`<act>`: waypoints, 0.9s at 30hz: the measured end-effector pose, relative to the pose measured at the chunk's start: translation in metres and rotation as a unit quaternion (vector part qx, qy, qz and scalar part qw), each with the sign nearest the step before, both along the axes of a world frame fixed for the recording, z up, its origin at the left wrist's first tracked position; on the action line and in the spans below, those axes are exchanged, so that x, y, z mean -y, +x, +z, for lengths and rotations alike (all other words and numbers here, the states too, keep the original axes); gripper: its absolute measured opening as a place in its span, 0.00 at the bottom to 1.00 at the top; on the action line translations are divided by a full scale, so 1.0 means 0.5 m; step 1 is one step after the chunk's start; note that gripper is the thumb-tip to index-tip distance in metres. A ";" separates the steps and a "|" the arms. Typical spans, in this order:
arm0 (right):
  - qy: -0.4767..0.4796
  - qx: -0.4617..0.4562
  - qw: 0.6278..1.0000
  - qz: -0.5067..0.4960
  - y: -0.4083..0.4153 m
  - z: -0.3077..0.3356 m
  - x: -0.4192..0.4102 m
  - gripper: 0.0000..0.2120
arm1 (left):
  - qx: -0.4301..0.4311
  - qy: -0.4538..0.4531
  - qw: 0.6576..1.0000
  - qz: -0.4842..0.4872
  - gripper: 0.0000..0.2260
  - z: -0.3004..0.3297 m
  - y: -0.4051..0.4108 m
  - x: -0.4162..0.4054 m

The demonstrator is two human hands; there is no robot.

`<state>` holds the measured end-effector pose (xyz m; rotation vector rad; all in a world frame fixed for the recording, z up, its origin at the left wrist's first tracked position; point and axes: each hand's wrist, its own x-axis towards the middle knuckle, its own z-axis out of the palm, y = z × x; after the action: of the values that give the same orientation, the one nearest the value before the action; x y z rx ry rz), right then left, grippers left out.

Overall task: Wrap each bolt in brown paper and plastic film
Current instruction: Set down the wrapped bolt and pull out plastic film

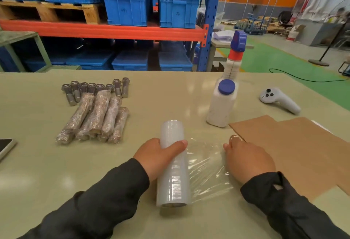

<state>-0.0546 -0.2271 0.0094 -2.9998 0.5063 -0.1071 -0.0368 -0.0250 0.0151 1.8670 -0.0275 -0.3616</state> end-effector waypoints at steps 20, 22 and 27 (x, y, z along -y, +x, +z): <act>0.186 0.183 0.964 0.057 -0.013 0.030 0.054 0.12 | 0.186 0.367 0.911 -0.036 0.39 0.031 -0.002 0.011; 0.173 0.198 0.948 0.182 -0.025 0.032 0.014 0.14 | 0.222 0.379 0.897 -0.041 0.39 0.045 0.005 0.034; 0.114 0.003 0.940 0.323 -0.032 -0.026 -0.037 0.22 | 0.254 0.327 0.905 -0.095 0.32 0.049 -0.012 0.130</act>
<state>-0.0706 -0.2088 -0.0036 -2.7638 -0.4480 -0.0046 -0.0426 -0.0902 0.0395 2.5952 -0.5007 0.0086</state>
